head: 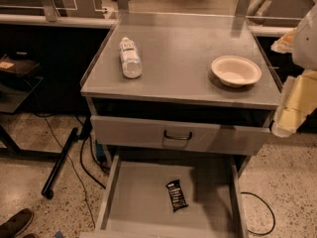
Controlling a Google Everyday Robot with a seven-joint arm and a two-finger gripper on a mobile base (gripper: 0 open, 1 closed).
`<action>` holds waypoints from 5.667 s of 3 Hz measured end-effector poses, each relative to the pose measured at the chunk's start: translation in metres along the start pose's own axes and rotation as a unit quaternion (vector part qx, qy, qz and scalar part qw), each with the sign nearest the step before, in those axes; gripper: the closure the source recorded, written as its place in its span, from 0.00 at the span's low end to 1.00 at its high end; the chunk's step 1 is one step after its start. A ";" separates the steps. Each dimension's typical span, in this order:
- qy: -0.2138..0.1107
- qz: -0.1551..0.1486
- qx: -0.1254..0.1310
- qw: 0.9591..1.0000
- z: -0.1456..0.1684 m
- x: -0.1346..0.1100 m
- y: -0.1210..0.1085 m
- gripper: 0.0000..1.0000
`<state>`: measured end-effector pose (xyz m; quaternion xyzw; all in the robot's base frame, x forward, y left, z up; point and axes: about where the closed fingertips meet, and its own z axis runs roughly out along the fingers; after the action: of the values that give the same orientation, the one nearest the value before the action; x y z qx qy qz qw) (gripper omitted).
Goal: Pick rxbar chocolate from middle drawer and place on counter
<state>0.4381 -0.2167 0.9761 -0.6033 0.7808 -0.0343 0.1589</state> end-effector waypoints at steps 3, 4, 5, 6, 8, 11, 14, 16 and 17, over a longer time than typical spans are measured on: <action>-0.046 0.022 -0.006 0.999 0.013 0.010 0.022 0.00; -0.086 0.030 -0.016 0.996 0.040 0.023 0.047 0.00; -0.112 0.032 -0.039 0.992 0.072 0.028 0.068 0.00; -0.112 0.032 -0.039 0.992 0.072 0.028 0.068 0.00; -0.122 0.024 -0.048 0.991 0.161 0.017 0.102 0.00; -0.136 0.033 -0.064 0.988 0.224 0.011 0.125 0.00; -0.153 -0.012 -0.097 0.983 0.316 0.010 0.145 0.00; -0.120 -0.010 -0.077 0.990 0.407 0.037 0.112 0.00; -0.120 -0.010 -0.079 0.990 0.409 0.038 0.112 0.00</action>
Offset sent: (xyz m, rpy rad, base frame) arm -0.0096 -0.0047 -0.0137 0.0851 0.0328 -0.0410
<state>0.4435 -0.1660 0.5533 -0.6212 0.7504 0.0984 0.2033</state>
